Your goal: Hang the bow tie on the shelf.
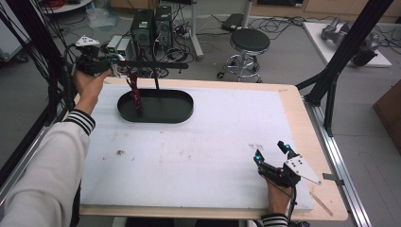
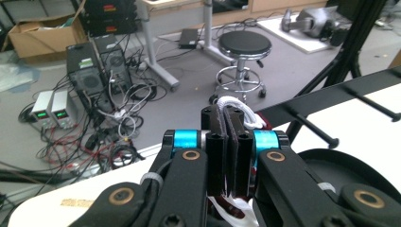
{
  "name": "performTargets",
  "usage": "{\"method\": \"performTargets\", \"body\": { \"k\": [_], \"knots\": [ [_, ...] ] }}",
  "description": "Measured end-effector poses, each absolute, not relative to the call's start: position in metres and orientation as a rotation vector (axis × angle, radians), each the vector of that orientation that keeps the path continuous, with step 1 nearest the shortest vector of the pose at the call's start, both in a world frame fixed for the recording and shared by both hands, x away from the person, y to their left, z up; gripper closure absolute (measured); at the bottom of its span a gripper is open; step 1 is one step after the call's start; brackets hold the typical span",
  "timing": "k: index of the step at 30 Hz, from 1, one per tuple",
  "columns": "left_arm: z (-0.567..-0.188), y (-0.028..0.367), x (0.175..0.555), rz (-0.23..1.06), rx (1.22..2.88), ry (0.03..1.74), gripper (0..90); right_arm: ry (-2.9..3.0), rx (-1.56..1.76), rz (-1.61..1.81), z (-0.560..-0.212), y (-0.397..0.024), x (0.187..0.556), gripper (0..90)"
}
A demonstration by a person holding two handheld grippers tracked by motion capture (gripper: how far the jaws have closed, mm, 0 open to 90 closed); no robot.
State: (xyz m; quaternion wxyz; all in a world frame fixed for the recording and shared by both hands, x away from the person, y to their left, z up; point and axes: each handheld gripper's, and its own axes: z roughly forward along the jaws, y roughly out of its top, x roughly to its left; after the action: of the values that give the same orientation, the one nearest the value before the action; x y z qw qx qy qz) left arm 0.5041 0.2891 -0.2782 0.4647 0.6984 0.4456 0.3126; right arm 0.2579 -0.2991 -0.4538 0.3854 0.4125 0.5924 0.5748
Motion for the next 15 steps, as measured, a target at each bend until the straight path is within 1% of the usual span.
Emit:
{"method": "performTargets", "body": {
  "k": [7,11,13,14,15],
  "knots": [
    [-0.286,0.295,0.508,0.741,1.723,1.17,87.4,1.509,1.055,1.469,-0.454,-0.299,0.257,10.4],
    [-0.289,0.298,0.506,0.739,1.734,1.179,86.5,1.505,1.049,1.47,-0.454,-0.299,0.257,10.4],
    [-0.291,0.299,0.506,0.728,1.742,1.184,80.5,1.505,1.05,1.469,-0.454,-0.299,0.257,10.4],
    [-0.291,0.299,0.506,0.724,1.748,1.192,75.8,1.505,1.046,1.469,-0.454,-0.299,0.257,10.5],
    [-0.291,0.299,0.506,0.728,1.76,1.205,75.8,1.505,1.046,1.469,-0.454,-0.299,0.257,10.5]
  ]
}}
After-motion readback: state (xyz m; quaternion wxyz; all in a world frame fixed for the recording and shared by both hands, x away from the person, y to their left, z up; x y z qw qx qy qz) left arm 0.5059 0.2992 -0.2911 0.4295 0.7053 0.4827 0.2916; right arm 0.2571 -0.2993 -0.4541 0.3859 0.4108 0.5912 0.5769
